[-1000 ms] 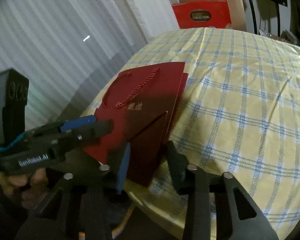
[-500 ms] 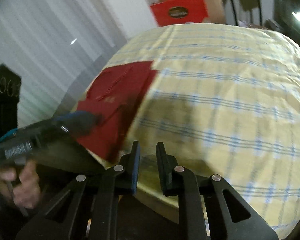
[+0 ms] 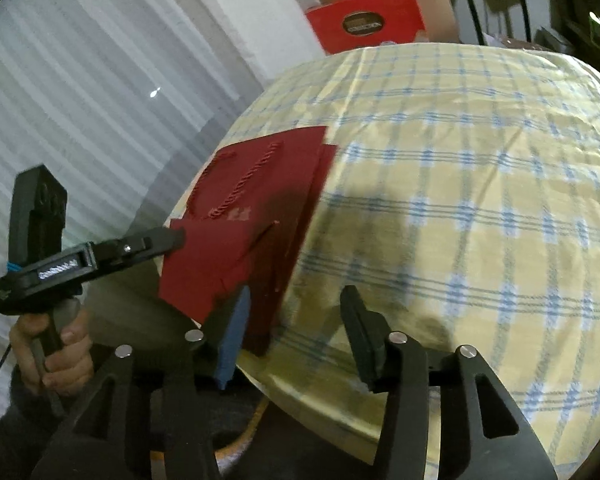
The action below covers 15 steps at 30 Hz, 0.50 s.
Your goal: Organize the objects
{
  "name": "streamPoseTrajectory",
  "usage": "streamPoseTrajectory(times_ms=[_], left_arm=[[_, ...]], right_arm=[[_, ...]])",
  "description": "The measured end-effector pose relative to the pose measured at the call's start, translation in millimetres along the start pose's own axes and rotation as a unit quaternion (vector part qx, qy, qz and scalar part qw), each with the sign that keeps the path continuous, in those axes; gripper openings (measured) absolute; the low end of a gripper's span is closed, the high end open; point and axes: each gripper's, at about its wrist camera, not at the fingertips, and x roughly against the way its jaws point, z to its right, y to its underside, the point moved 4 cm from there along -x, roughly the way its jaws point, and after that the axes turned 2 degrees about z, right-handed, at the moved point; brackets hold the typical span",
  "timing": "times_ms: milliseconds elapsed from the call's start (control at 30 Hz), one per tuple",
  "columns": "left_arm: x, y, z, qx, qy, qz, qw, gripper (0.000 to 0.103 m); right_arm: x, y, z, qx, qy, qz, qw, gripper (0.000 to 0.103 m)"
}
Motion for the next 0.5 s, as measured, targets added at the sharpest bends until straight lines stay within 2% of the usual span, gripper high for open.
streamPoseTrajectory(times_ms=[100, 233, 367, 500], left_arm=[[1, -2, 2, 0.001, 0.016, 0.006, 0.9999, 0.067], [-10, 3, 8, 0.010, 0.064, -0.021, 0.9977, 0.068], [-16, 8, 14, 0.024, 0.070, -0.027, 0.9969, 0.076], [-20, 11, 26, 0.039, 0.079, -0.036, 0.9954, 0.077]], right_arm=[[-4, -2, -4, 0.008, -0.008, 0.001, 1.000, 0.050], [-10, -2, -6, 0.005, -0.018, -0.003, 1.000, 0.051], [-8, 1, -7, 0.012, -0.017, -0.003, 1.000, 0.054], [-1, 2, 3, 0.003, -0.009, -0.003, 1.000, 0.054]])
